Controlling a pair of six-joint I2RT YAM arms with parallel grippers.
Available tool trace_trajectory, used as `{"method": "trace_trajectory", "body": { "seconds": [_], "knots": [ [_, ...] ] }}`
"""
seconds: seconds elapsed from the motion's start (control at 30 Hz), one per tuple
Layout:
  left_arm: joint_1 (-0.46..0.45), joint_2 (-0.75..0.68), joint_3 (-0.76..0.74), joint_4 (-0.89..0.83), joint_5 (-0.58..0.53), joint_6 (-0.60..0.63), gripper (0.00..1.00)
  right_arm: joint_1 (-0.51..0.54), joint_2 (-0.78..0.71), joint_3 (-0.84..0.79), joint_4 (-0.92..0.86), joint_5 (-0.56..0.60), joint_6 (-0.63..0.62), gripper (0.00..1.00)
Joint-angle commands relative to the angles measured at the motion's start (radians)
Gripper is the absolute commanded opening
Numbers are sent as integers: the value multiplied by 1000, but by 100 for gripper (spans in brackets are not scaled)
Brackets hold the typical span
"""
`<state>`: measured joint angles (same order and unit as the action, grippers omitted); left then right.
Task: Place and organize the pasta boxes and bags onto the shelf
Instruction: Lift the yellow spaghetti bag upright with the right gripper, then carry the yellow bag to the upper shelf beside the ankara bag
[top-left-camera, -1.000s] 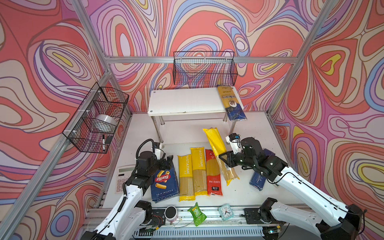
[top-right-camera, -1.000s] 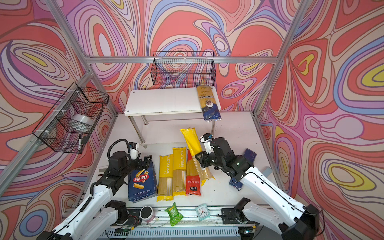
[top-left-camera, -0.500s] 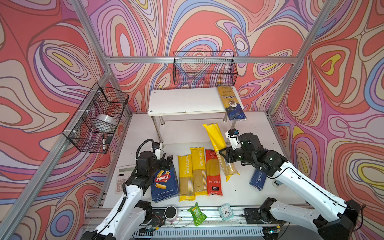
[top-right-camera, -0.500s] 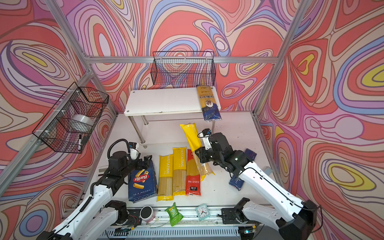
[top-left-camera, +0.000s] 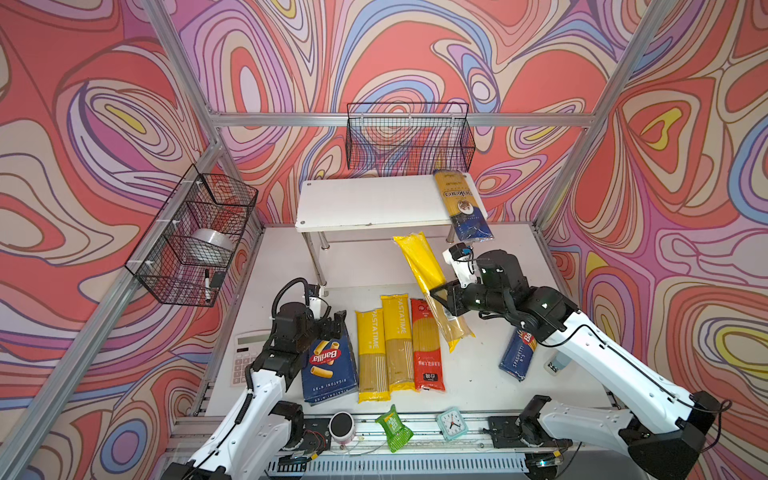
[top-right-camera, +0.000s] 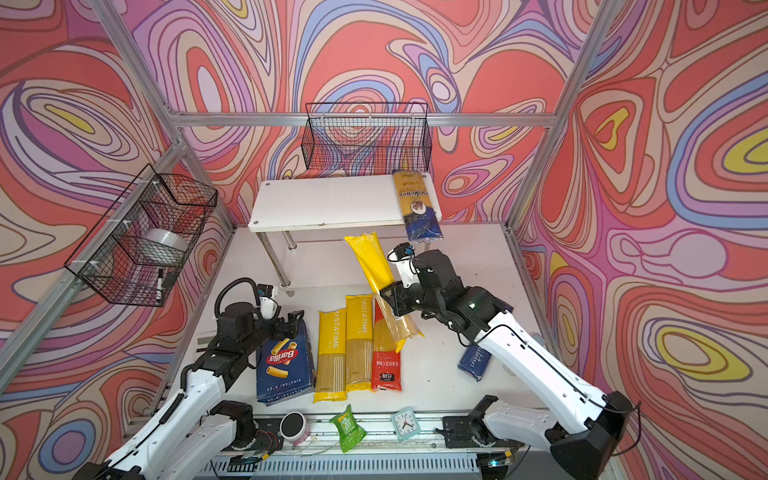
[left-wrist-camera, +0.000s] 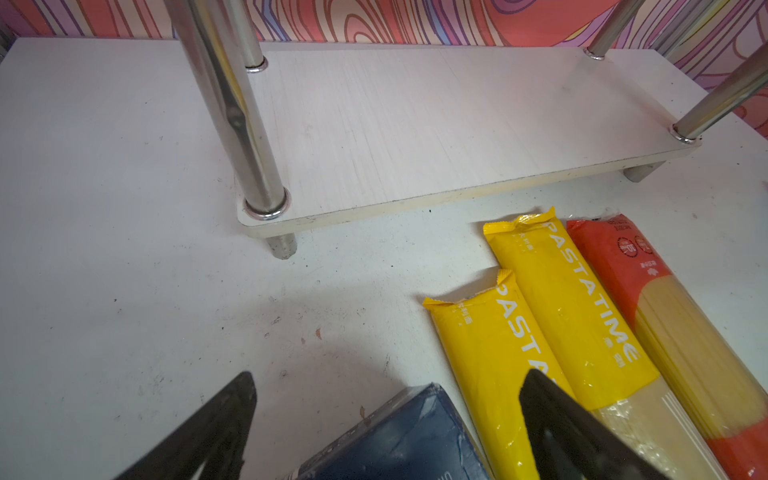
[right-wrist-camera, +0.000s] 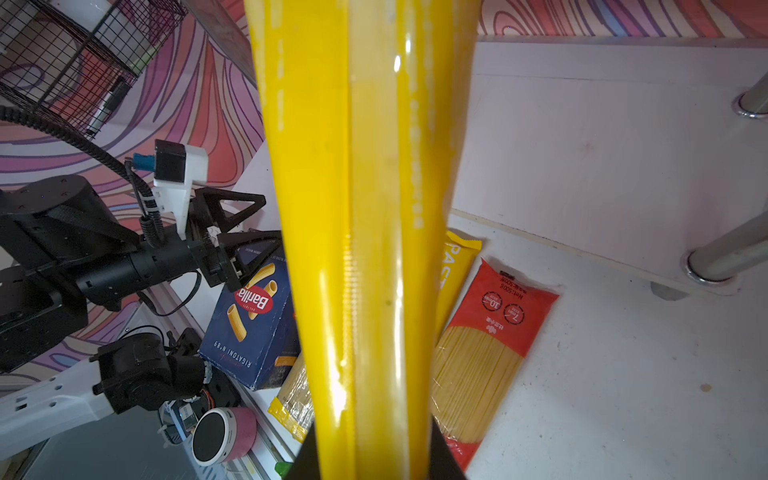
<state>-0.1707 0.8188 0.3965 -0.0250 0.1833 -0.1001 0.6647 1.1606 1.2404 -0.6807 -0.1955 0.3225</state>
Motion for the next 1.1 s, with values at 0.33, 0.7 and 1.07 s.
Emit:
{"method": "trace_trajectory", "body": {
  "seconds": [0.33, 0.7, 1.07],
  "knots": [
    [-4, -14, -2, 23, 11, 19, 100, 5, 144, 316, -60, 149, -14, 0],
    [-4, -30, -9, 24, 14, 18, 100, 6, 233, 498, -116, 185, 20, 0],
    [-4, -83, -31, 25, 11, 16, 100, 4, 438, 820, -262, 257, -34, 0]
  ]
}}
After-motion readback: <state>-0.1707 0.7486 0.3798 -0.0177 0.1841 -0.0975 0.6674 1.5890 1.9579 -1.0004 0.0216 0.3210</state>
